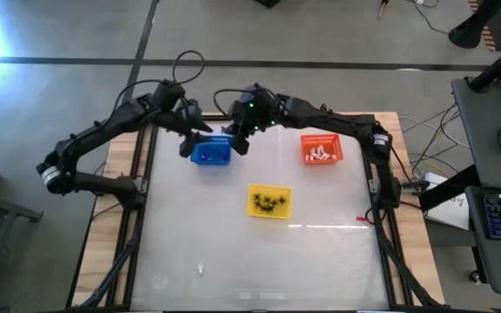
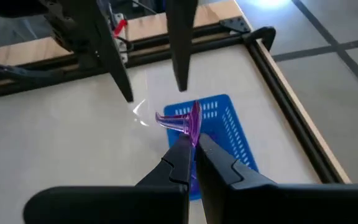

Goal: Sort Halloween decoration
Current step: Put the purple witch hat toy into the blue bin

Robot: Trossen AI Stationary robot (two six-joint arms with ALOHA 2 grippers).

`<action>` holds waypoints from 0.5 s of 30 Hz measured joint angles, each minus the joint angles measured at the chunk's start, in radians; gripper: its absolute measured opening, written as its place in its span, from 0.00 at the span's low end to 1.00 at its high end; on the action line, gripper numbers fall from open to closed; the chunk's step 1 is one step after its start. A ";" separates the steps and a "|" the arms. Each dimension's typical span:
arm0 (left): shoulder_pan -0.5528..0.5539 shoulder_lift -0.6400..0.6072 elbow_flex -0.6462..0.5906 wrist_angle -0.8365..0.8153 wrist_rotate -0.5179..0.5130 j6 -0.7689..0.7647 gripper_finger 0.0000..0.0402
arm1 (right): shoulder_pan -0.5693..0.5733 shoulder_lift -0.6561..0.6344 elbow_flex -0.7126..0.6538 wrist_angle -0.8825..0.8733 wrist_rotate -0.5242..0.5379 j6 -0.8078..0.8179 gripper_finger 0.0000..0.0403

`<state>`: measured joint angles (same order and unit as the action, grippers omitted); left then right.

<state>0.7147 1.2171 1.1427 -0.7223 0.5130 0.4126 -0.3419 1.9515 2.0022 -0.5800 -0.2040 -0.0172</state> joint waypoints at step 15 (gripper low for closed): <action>0.116 0.151 0.096 0.043 0.080 -0.013 0.36 | -0.055 0.064 0.003 0.138 -0.014 0.007 0.02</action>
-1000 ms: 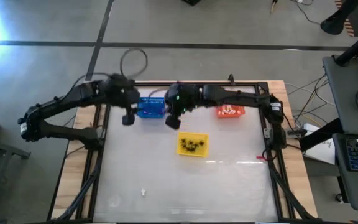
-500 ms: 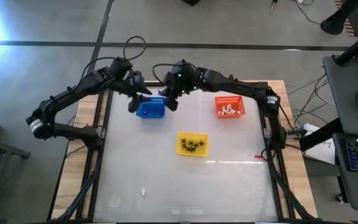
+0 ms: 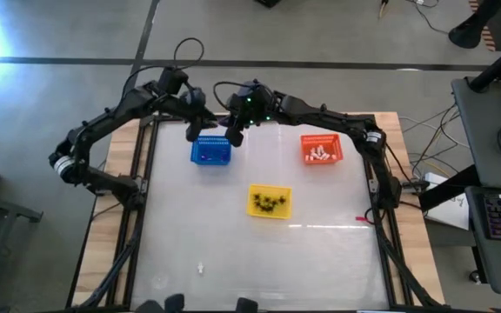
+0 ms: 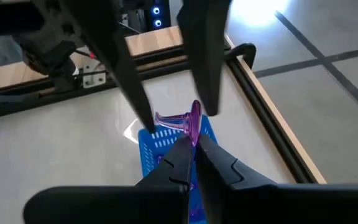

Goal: Sort Halloween decoration
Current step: Put the purple witch hat toy into the blue bin

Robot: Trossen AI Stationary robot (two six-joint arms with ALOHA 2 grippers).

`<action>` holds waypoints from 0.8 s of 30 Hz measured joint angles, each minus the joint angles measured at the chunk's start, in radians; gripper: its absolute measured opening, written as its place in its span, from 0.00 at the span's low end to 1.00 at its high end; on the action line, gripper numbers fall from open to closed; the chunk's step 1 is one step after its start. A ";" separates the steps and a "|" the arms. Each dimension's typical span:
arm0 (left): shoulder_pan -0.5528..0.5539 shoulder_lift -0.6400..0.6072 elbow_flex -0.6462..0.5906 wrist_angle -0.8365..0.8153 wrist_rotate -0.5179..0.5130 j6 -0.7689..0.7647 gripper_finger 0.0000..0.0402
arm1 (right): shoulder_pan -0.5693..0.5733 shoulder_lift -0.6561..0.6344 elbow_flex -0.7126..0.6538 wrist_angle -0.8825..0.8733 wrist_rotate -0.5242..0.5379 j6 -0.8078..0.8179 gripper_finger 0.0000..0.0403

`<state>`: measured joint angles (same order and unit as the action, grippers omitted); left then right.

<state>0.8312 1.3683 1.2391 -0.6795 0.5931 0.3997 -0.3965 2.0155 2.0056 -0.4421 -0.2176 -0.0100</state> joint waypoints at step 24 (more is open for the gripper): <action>0.040 0.045 0.044 -0.016 -0.010 -0.043 0.36 | -0.026 0.010 0.000 0.037 -0.002 0.027 0.02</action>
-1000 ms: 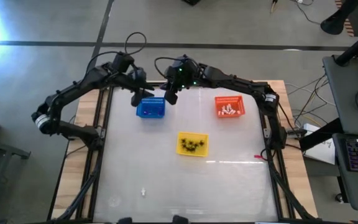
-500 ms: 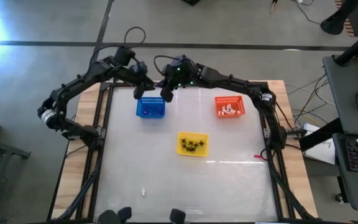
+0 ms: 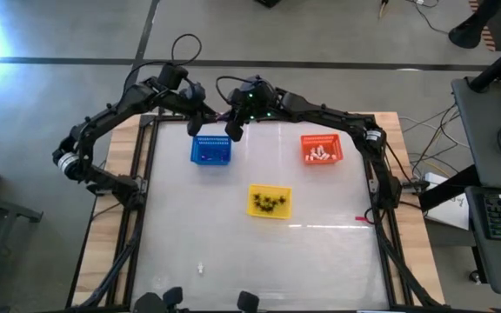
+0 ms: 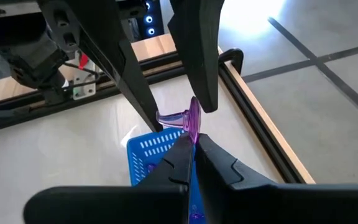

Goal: Sort Halloween decoration
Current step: Put the purple witch hat toy into the blue bin

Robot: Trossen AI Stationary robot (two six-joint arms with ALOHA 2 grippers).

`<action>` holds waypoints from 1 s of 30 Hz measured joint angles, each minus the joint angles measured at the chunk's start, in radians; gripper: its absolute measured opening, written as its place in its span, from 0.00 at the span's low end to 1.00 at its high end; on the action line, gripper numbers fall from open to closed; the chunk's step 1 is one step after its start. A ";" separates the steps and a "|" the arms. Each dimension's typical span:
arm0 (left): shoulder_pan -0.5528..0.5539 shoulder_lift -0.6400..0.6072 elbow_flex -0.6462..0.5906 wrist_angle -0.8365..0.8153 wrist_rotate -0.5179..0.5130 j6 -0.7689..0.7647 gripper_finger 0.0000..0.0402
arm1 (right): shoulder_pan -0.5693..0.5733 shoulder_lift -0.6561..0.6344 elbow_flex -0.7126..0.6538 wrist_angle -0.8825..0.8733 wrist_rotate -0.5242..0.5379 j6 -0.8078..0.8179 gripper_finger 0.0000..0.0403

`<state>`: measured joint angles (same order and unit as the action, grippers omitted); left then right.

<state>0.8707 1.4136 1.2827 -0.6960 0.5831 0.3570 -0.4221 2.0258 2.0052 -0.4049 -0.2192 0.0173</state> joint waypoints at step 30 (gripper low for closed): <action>0.000 -0.001 0.000 -0.010 0.001 -0.150 0.36 | 0.010 0.052 -0.016 0.044 0.001 0.061 0.02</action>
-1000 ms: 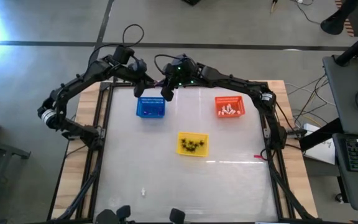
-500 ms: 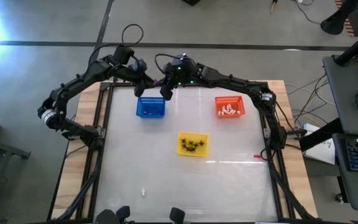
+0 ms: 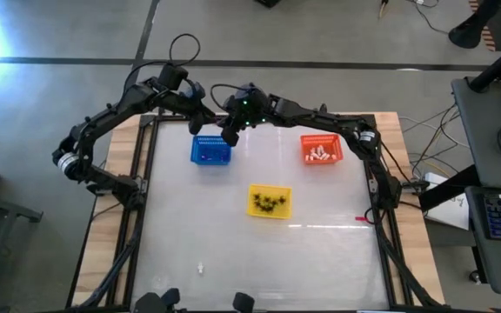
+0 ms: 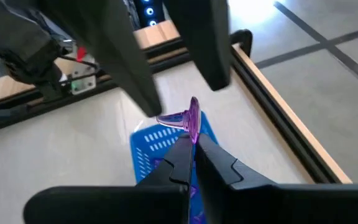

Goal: Sort Halloween decoration
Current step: Put the purple witch hat toy into the blue bin

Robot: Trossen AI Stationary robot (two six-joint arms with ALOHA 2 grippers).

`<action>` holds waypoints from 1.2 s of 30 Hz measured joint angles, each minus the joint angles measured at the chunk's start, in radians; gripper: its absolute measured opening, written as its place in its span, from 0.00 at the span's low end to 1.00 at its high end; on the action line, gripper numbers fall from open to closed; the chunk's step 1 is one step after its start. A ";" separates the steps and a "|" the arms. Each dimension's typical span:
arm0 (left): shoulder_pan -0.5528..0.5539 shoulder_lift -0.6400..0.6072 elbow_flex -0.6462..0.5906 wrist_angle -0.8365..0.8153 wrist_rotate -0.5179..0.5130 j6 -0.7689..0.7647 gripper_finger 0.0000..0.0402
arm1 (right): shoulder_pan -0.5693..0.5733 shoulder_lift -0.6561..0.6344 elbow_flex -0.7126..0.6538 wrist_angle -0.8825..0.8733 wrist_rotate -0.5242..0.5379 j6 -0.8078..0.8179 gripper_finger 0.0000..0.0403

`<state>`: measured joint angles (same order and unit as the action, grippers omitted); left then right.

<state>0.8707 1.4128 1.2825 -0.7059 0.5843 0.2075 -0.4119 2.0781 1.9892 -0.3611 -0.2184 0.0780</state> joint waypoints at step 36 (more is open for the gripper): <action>0.002 -0.001 0.000 -0.046 0.017 0.067 0.09 | 0.008 -0.002 0.035 0.001 -0.001 0.001 0.02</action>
<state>0.8730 1.4117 1.2825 -0.7517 0.6010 0.2748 -0.4034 2.0762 2.0239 -0.3603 -0.2195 0.0787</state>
